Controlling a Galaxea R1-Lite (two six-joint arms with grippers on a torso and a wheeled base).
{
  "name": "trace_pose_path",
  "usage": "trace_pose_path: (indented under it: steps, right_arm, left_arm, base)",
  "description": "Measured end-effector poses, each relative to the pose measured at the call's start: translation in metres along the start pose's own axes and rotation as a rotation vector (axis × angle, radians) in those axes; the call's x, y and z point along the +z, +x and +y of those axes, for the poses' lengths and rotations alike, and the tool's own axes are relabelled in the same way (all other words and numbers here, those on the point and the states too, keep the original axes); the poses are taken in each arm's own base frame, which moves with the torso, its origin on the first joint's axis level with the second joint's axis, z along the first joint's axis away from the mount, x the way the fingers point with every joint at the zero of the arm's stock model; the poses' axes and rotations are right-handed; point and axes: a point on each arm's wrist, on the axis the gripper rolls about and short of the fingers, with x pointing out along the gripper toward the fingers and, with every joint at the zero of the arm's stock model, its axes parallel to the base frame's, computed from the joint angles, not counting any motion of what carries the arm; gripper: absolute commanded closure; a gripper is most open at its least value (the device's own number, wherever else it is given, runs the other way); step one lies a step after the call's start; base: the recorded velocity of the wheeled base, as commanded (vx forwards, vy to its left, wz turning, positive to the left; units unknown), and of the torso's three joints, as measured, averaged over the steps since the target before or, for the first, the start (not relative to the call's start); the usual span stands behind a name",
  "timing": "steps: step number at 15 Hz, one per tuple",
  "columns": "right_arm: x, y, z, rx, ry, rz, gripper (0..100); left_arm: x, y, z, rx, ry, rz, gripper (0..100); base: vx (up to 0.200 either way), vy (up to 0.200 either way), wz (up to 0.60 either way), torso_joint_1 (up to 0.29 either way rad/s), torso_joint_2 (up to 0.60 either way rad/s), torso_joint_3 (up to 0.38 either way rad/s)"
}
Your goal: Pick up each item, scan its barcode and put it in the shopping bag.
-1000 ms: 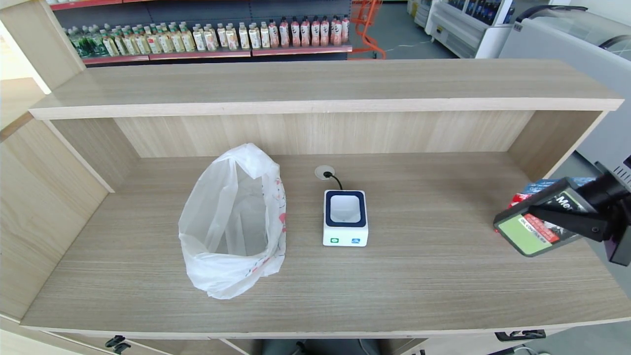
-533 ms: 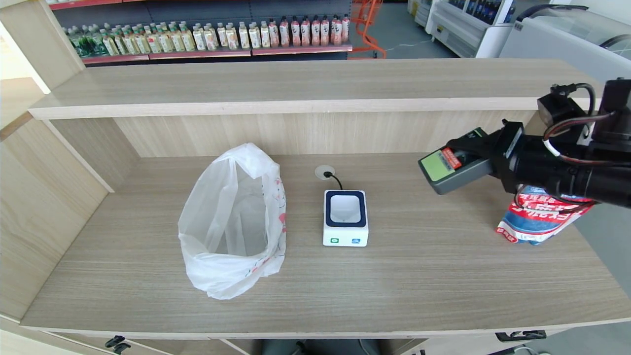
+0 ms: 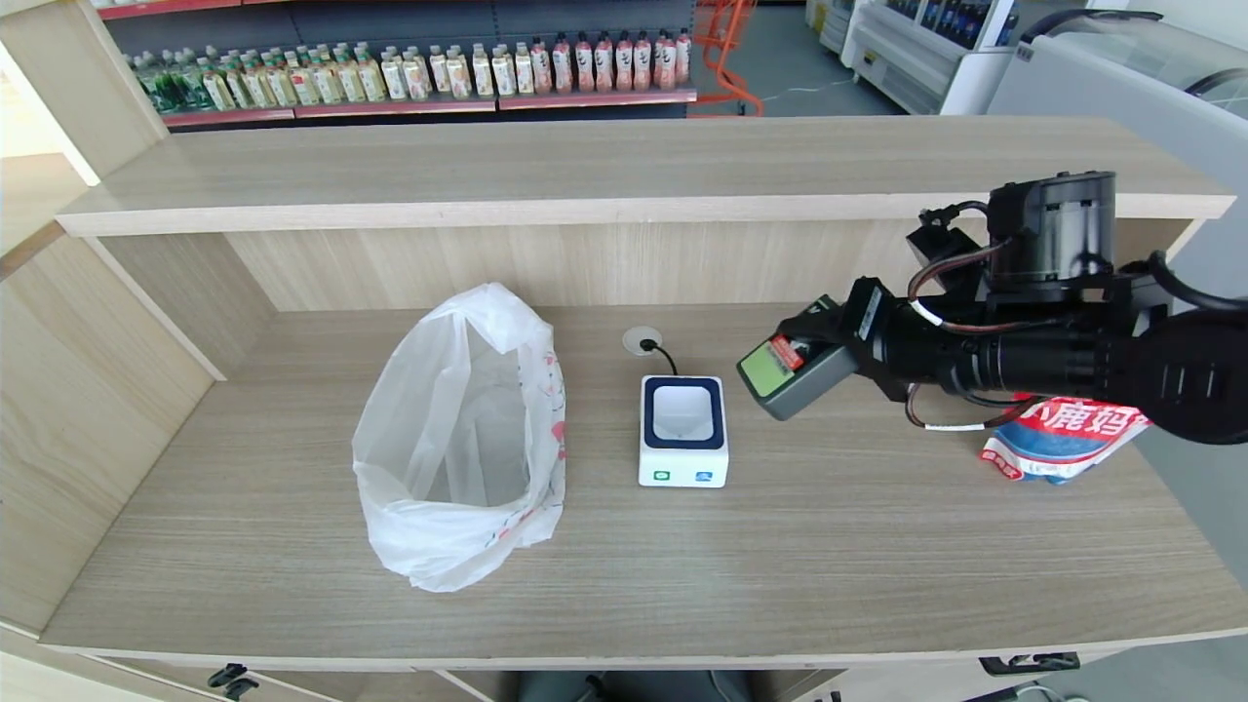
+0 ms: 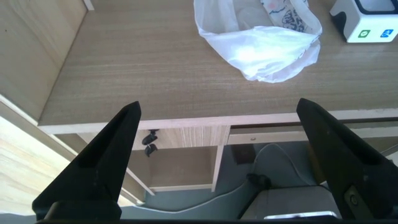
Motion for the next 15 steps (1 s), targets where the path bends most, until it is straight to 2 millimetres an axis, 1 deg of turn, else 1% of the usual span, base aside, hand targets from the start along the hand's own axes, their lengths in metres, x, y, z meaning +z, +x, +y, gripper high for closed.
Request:
trace_pose_path:
  steps: [4, 7, 9, 11, 12, 15]
  right_arm:
    - [-0.010, 0.001, 0.008, 0.020, -0.012, 0.030, 100]
    - [-0.014, -0.002, 0.010, 0.009, -0.008, 0.057, 100]
    - [-0.013, -0.005, 0.011, 0.014, -0.017, 0.050, 100]
    - [-0.015, -0.004, 0.011, 0.015, -0.061, 0.059, 100]
    - [-0.017, -0.003, 0.008, 0.005, -0.098, 0.068, 100]
    - [-0.020, 0.006, 0.001, -0.011, -0.195, 0.088, 100]
  left_arm:
    - [0.000, 0.000, 0.000, 0.000, -0.001, 0.000, 0]
    - [0.000, 0.000, 0.000, 0.000, 0.000, 0.000, 0]
    - [0.000, 0.000, 0.000, 0.001, -0.002, -0.001, 0]
    - [0.000, 0.000, 0.000, -0.001, -0.001, 0.001, 0]
    - [0.000, 0.000, 0.000, 0.000, -0.001, 0.001, 0]
    - [0.000, 0.000, 0.000, -0.001, -0.001, 0.002, 0]
  base:
    - [0.000, 0.000, 0.00, 0.000, 0.00, 0.000]
    - [0.000, 0.200, 0.00, -0.004, 0.00, 0.002]
    - [0.000, 0.200, 0.00, 0.012, 0.01, 0.002]
    - [0.000, 0.200, 0.00, 0.000, 0.00, 0.000]
    - [0.000, 0.200, 0.00, -0.007, -0.01, 0.002]
    - [0.000, 0.000, 0.00, 0.000, 0.00, 0.000]
